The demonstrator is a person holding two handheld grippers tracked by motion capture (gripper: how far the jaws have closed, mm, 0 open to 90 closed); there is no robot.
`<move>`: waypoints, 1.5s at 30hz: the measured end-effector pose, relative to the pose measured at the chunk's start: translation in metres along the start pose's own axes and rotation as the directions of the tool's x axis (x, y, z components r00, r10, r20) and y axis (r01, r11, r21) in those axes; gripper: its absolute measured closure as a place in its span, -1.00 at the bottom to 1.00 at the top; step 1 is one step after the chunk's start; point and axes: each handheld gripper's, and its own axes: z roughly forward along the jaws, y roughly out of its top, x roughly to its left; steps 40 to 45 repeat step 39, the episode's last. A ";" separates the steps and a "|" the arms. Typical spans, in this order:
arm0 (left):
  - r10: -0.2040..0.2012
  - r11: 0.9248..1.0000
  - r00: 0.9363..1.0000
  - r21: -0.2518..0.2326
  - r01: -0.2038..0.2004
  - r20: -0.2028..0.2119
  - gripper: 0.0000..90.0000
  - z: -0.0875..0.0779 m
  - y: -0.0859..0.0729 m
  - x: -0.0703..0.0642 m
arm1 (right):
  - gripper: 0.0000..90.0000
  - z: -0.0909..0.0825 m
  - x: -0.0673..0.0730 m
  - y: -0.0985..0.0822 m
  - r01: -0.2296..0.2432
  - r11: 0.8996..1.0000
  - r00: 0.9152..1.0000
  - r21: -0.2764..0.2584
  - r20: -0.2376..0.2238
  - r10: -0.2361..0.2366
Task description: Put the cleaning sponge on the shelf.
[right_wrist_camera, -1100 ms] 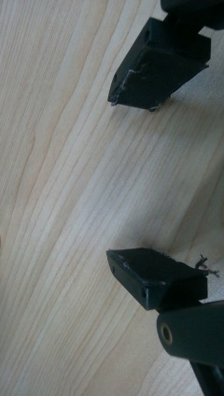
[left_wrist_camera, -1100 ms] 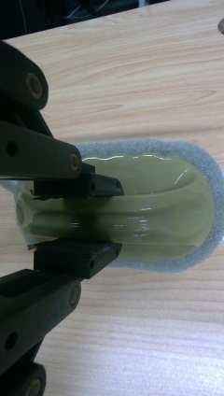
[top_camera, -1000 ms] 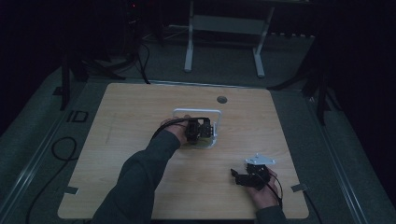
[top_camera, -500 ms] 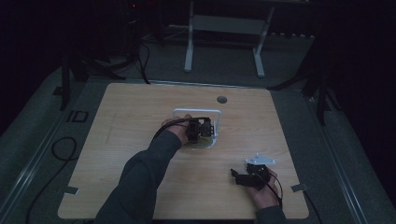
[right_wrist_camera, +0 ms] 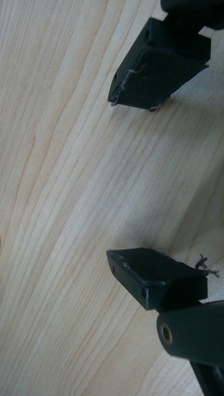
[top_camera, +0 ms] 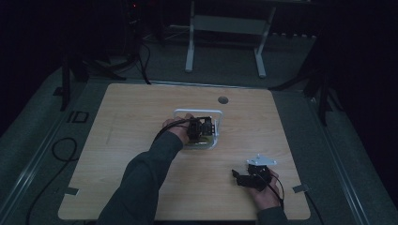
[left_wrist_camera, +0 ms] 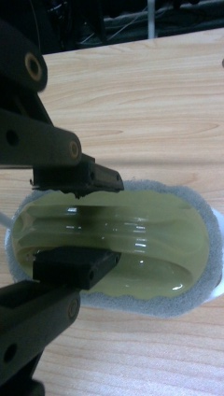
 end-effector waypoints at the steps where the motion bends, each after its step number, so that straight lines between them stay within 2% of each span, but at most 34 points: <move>1: -0.001 1.000 1.000 -0.001 0.001 -0.001 0.39 0.000 0.000 0.000 | -0.55 0.000 0.000 0.000 0.000 1.000 1.000 0.000 0.000 0.000; 8: -0.017 1.000 1.000 -0.015 0.017 -0.001 0.25 -0.005 -0.004 -0.001 | -0.55 0.000 0.000 0.000 0.000 1.000 1.000 0.000 0.000 0.000; 13: -0.008 1.000 1.000 -0.025 0.008 -0.002 0.18 -0.009 -0.005 -0.003 | -0.55 0.000 0.000 0.000 0.002 1.000 1.000 -0.001 0.000 -0.002; 18: -0.005 1.000 1.000 -0.027 0.005 -0.016 0.19 -0.012 -0.006 -0.004 | -0.55 0.000 0.000 0.000 0.001 1.000 1.000 -0.001 0.000 -0.001; 23: -0.007 0.999 1.000 -0.050 0.005 -0.028 0.19 -0.019 -0.009 -0.006 | -0.55 0.000 0.000 0.000 0.003 1.000 1.000 -0.001 0.001 -0.003; 27: -0.025 0.997 0.999 -0.075 0.023 -0.035 0.17 -0.026 -0.013 -0.005 | -0.55 0.000 0.000 0.000 0.001 1.000 1.000 -0.001 0.000 -0.001; 32: -0.051 0.992 0.998 -0.117 0.047 -0.035 0.15 -0.037 -0.018 -0.006 | -0.55 0.000 0.000 0.000 0.002 1.000 1.000 -0.001 0.000 -0.002; 39: -0.109 0.974 0.994 -0.202 0.103 -0.022 0.13 -0.060 -0.027 -0.006 | -0.55 0.000 0.000 0.000 0.001 1.000 1.000 -0.001 0.000 -0.001; 45: -0.109 0.974 0.994 -0.202 0.103 -0.022 0.13 -0.060 -0.027 -0.006 | -0.55 0.000 0.000 0.000 0.001 1.000 1.000 -0.001 0.000 -0.001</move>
